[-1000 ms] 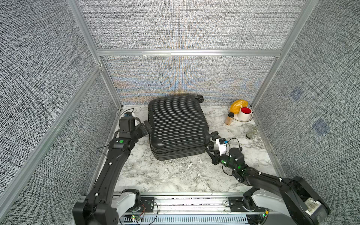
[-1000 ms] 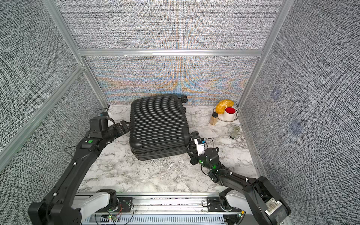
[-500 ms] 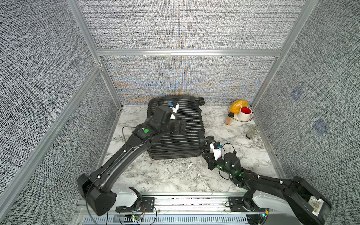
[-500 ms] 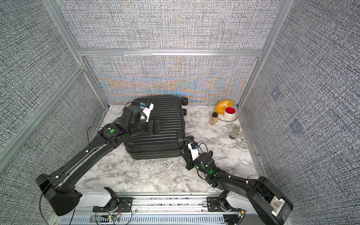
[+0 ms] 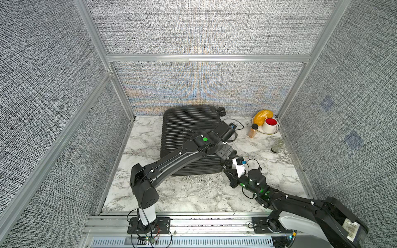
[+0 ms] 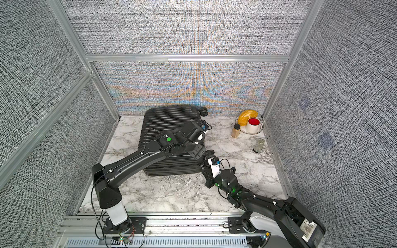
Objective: Open the suitcase zippers
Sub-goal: Unzip the zipper on the suitcase.
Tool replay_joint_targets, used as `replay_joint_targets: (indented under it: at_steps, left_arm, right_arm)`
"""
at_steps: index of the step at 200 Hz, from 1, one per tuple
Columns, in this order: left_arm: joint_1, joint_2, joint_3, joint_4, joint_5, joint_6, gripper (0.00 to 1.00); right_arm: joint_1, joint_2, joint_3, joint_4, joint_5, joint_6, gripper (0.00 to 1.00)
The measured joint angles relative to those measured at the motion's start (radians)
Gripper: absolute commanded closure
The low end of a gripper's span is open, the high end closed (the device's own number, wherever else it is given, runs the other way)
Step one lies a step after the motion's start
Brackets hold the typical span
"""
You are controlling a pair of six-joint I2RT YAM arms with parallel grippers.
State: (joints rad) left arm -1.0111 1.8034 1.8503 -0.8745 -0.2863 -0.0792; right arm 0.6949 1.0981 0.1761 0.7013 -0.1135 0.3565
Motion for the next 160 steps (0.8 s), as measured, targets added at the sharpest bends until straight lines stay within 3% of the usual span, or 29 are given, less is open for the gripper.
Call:
replay_joint_targets:
  at_steps: [77, 160]
  left_arm:
    - [-0.048, 0.105, 0.071, -0.079, -0.122, 0.021, 0.03]
    - [-0.076, 0.168, 0.128, -0.129, -0.237, -0.048, 0.03]
  right_arm:
    - [0.0, -0.018, -0.015, 0.005, 0.008, 0.0, 1.0]
    - [0.0, -0.069, -0.053, 0.009, 0.052, 0.021, 1.0]
